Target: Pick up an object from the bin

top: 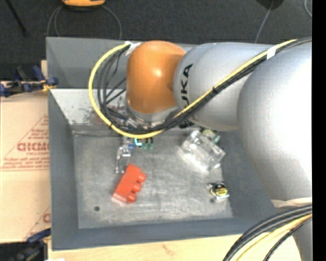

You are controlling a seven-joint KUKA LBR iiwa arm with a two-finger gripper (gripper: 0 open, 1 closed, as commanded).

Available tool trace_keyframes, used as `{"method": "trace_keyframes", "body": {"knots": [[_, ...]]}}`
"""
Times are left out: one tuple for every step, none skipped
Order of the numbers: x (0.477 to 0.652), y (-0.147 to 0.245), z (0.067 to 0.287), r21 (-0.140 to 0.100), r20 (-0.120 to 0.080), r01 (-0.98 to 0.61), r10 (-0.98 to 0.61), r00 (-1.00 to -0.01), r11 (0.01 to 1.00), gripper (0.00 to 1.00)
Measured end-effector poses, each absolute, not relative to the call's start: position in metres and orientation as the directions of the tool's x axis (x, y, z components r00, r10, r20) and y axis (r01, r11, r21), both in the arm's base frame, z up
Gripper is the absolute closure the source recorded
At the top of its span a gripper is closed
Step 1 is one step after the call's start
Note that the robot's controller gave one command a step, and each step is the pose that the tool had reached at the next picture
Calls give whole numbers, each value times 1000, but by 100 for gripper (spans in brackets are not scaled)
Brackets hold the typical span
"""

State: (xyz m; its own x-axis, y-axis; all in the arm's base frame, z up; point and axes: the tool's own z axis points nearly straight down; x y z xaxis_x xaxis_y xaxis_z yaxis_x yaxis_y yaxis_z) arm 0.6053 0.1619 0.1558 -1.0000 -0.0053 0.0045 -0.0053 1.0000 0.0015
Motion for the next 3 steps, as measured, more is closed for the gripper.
{"method": "trace_keyframes", "body": {"knots": [[540, 113, 89, 0, 5, -292, -292, -956, 957, 0], [542, 115, 92, 2, -2, -290, -290, -957, 957, 100], [544, 115, 210, -2, -11, -288, -288, -957, 958, 100]]}}
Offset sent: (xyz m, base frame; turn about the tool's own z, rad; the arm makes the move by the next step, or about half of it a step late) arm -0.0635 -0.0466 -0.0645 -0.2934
